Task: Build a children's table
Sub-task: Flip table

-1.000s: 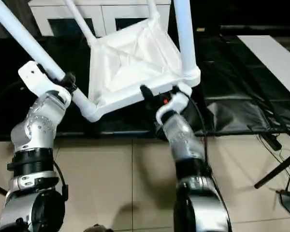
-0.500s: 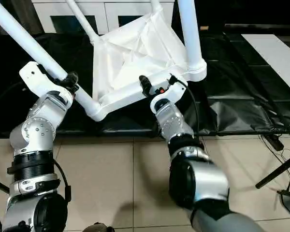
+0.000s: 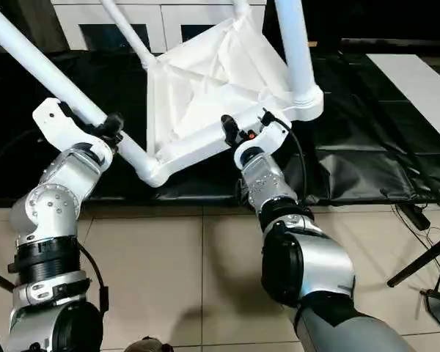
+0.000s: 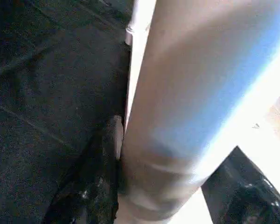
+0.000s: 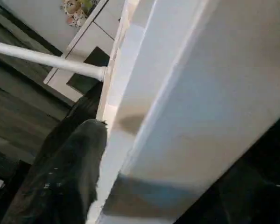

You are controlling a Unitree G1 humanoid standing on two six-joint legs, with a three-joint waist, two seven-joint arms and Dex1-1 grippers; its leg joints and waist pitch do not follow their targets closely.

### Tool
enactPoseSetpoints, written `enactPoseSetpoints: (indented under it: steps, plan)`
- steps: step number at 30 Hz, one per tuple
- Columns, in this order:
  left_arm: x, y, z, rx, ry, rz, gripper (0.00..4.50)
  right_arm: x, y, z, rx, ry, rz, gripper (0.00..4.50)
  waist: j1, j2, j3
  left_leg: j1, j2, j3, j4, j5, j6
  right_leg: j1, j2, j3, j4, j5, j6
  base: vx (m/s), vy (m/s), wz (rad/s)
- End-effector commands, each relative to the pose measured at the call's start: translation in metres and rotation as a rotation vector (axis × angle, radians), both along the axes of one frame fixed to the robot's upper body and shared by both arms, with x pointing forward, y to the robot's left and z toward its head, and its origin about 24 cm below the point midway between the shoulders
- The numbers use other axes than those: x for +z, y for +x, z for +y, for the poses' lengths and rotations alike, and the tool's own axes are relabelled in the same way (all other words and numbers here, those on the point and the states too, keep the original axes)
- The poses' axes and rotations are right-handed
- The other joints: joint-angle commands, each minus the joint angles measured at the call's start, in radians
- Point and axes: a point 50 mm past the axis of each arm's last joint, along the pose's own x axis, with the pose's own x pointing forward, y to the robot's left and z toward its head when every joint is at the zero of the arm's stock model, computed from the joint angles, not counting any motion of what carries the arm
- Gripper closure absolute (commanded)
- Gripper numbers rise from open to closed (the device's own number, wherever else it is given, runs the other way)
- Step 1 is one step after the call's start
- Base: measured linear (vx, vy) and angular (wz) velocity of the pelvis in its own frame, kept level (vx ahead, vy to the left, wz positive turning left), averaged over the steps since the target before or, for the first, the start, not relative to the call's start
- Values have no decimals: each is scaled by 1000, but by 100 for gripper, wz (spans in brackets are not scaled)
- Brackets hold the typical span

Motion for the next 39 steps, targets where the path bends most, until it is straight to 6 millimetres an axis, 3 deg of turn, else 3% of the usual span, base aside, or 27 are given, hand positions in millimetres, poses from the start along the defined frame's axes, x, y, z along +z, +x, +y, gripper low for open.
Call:
enactPoseSetpoints:
  steps: [1, 6, 15, 17, 24, 28, 32, 33, 35, 39]
  plan:
    - [-14, -3, -20, -127, -91, 33, 239, 9, 3, 2, 2, -23, -26, 155, -2, -27, -84, 29, 41, -5, -58, -29, 136, 44, -45, 24, -58, 33, -273, 0, 0, 0]
    - [-14, -4, -20, -138, -88, 37, 239, 9, 3, 1, -7, -34, -26, 186, -4, -26, -83, 29, 41, -6, -62, -58, 118, 44, -44, 25, -61, 7, -258, 0, 0, 0]
    - [-16, -3, -16, -148, -90, 38, 242, 15, 6, -1, -27, -70, -47, 215, -6, -24, -83, 29, 40, -5, -62, -57, 115, 44, -44, 25, -60, 23, -256, 0, 0, 0]
    - [-15, -4, -16, -170, -137, 18, 174, 16, 6, -2, -39, -75, -51, 217, -5, -24, -83, 29, 40, -5, -62, -58, 113, 44, -44, 25, -59, 25, -259, 0, 0, 0]
    - [-15, -4, -10, -150, -119, 13, 132, 26, 9, -11, -106, -113, -92, 221, -5, -25, -86, 28, 39, -6, -59, -36, 123, 45, -43, 24, -55, 65, -262, 0, 0, 0]
    - [-17, -1, -5, -103, -38, 28, 92, 37, 12, -21, -174, -140, -134, 221, -3, -23, -90, 26, 38, -6, -52, 8, 148, 43, -41, 23, -50, 109, -259, 0, 0, 0]
    - [-19, 1, -1, -70, 12, 37, 93, 49, 15, -30, -223, -195, -180, 230, 0, -18, -97, 27, 37, -7, -42, 66, 167, 38, -38, 20, -39, 178, -270, 0, 0, 0]
    - [-19, 1, -1, -70, 12, 37, 93, 49, 15, -30, -223, -195, -180, 230, -2, -19, -96, 22, 37, -7, -40, 72, 174, 39, -36, 19, -37, 191, -277, 0, 0, 0]
    - [-18, 2, 3, -45, 48, 35, 93, 58, 16, -36, -260, -247, -215, 242, -3, -17, -94, 23, 39, -7, -41, 49, 173, 37, -37, 18, -40, 166, -278, 0, 0, 0]
    - [-17, 4, 10, 5, 85, 29, 93, 68, 17, -43, -307, -266, -247, 246, -5, -16, -89, 25, 40, -6, -48, -23, 139, 38, -39, 20, -48, 93, -264, 0, 0, 0]
